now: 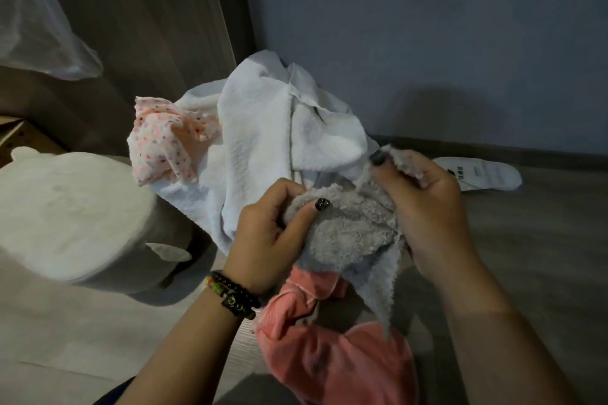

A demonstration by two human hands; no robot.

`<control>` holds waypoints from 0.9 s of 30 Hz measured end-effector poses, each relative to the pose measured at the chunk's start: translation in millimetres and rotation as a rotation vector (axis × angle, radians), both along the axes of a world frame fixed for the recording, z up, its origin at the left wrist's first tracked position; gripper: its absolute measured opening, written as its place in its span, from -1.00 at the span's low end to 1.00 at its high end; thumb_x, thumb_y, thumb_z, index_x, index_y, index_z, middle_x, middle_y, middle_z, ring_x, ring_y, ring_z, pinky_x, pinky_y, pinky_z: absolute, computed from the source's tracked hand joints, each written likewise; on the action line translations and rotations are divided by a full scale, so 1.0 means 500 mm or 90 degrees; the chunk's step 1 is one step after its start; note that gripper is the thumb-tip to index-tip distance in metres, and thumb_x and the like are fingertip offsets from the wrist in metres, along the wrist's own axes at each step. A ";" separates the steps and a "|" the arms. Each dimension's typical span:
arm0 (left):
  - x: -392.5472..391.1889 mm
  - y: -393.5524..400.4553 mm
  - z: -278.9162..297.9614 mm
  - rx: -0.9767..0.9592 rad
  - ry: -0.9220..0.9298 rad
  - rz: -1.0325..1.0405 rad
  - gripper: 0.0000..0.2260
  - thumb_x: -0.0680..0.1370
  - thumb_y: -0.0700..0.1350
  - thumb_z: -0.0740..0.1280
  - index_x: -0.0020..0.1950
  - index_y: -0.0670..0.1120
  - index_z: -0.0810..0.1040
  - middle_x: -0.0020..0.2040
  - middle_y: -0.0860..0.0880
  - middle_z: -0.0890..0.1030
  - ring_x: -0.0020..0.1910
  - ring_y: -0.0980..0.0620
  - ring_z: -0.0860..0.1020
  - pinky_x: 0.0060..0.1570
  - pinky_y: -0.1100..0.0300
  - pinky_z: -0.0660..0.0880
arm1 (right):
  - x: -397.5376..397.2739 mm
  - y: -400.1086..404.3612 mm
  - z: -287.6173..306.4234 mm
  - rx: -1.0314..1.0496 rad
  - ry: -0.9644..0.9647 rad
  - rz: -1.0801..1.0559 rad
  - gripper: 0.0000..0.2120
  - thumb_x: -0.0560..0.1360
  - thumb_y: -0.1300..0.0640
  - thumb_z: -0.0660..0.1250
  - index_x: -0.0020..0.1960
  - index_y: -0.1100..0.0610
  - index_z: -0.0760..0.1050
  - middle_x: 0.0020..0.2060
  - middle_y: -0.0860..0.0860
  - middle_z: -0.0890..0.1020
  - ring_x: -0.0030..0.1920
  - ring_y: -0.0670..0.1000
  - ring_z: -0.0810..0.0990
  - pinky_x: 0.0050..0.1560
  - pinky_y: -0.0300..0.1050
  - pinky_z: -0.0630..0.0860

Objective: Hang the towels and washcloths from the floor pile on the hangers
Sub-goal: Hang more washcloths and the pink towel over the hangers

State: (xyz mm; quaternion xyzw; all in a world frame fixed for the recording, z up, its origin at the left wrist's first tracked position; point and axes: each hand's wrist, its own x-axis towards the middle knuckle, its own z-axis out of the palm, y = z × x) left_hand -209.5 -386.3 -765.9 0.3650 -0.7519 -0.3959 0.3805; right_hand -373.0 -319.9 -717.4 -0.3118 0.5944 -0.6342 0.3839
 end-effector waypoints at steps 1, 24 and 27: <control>0.003 -0.006 0.005 0.003 0.022 0.026 -0.84 0.48 0.09 0.38 -0.18 0.04 0.50 -0.33 -0.03 0.56 -0.41 0.05 0.49 -0.40 0.16 0.44 | 0.001 0.001 -0.002 0.036 0.070 0.055 -0.63 0.22 -0.13 0.46 -0.12 0.12 0.61 -0.27 0.06 0.66 -0.19 -0.03 0.63 -0.13 -0.08 0.56; 0.085 -0.213 -0.083 0.077 -0.176 0.528 -0.61 0.52 0.11 0.27 0.19 -0.14 0.49 0.21 -0.16 0.49 0.23 -0.19 0.42 0.22 -0.04 0.38 | 0.068 -0.006 -0.059 0.111 0.349 0.053 -0.85 0.38 0.05 0.46 -0.30 0.07 0.56 -0.32 -0.05 0.63 -0.25 -0.08 0.61 -0.25 -0.20 0.52; 0.051 -0.184 -0.040 0.011 -0.020 0.498 -0.68 0.55 -0.05 0.33 0.28 -0.12 0.51 0.22 -0.08 0.54 0.16 0.04 0.47 0.13 0.40 0.35 | 0.056 -0.006 -0.055 0.093 0.358 -0.033 -0.87 0.35 0.09 0.46 -0.31 -0.02 0.52 -0.18 -0.05 0.59 -0.17 -0.09 0.58 -0.21 -0.39 0.43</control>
